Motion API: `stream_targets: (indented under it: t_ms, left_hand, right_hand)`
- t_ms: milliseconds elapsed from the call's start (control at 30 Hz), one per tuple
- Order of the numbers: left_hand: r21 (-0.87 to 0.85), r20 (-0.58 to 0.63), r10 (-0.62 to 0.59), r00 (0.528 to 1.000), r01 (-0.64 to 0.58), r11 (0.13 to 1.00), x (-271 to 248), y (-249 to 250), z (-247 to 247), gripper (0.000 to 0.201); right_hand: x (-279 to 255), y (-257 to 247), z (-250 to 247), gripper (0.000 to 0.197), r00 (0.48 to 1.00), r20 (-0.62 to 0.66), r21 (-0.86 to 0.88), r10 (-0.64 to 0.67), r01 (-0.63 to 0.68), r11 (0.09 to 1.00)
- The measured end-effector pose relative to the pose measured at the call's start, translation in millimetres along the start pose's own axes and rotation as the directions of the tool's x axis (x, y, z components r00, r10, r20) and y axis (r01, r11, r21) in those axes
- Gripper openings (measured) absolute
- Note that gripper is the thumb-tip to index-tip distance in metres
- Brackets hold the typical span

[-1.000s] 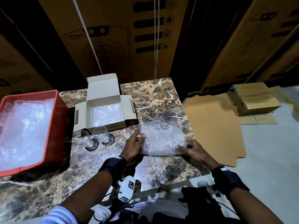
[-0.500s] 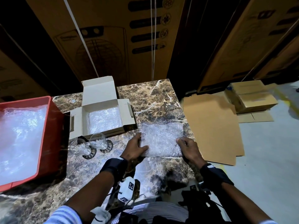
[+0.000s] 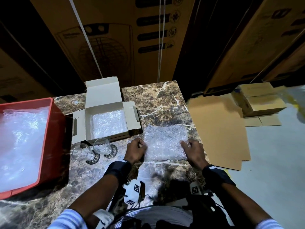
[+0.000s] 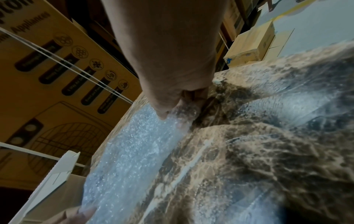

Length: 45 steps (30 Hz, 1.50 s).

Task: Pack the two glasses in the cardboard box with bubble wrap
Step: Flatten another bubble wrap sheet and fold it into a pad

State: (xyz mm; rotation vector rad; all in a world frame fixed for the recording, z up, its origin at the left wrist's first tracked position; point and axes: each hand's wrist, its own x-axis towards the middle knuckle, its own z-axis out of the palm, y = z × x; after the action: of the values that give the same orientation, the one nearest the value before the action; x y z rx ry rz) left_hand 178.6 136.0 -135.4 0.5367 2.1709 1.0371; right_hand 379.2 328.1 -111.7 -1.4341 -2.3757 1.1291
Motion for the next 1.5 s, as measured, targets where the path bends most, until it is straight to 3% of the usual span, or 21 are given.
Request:
stream_targets:
  t_ms: [167,233,300,400,500,567,700,800,933,1100,1233,1500]
  left_hand:
    - [0.106,-0.044,0.096,0.994,-0.091,0.99,-6,7,-2,0.016]
    - [0.248,-0.044,0.187,0.981,-0.171,0.954,-10,8,-2,0.029]
    - [0.486,-0.028,0.275,0.961,-0.228,0.844,-11,8,-1,0.04]
    - [0.726,0.078,0.429,0.9,-0.346,0.594,-9,12,-2,0.049]
    - [0.767,0.241,0.498,0.833,-0.478,0.428,-5,14,-2,0.056]
    - [0.769,0.31,0.478,0.822,-0.512,0.383,-4,14,-1,0.059]
    - [0.767,0.36,0.396,0.845,-0.51,0.39,-4,16,1,0.067]
    - [0.78,0.39,0.345,0.853,-0.506,0.368,-2,10,2,0.071]
    - [0.757,0.428,0.282,0.859,-0.511,0.408,2,0,-2,0.081]
    - [0.747,0.457,0.208,0.865,-0.5,0.438,7,-1,-13,0.097]
    - [0.738,0.474,0.187,0.86,-0.504,0.448,9,-3,-17,0.117]
    - [0.742,0.493,0.138,0.859,-0.497,0.45,14,13,-24,0.143]
  right_hand:
    - [2,-4,0,0.039,0.998,-0.052,-0.155,0.037,-0.045,0.987]
    - [2,-4,0,0.037,0.997,-0.074,-0.226,0.019,-0.035,0.974]
    - [2,-1,2,0.034,0.996,-0.093,-0.24,-0.01,-0.013,0.971]
    - [3,3,9,0.036,0.989,-0.132,-0.238,-0.065,0.032,0.971]
    - [8,-1,18,0.044,0.977,-0.172,-0.425,-0.124,0.04,0.904]
    - [12,-9,25,0.043,0.971,-0.149,-0.491,-0.185,0.089,0.866]
    - [14,-30,48,0.034,0.928,0.059,-0.451,-0.369,0.354,0.819]
    - [10,-35,68,0.047,0.889,0.178,-0.434,-0.421,0.455,0.777]
    - [5,-17,84,0.063,0.892,0.215,-0.459,-0.398,0.452,0.764]
    - [3,-3,86,0.065,0.896,0.237,-0.523,-0.377,0.444,0.728]
    - [6,1,75,0.072,0.897,0.271,-0.538,-0.349,0.442,0.718]
    - [11,7,48,0.104,0.924,0.252,-0.549,-0.287,0.38,0.744]
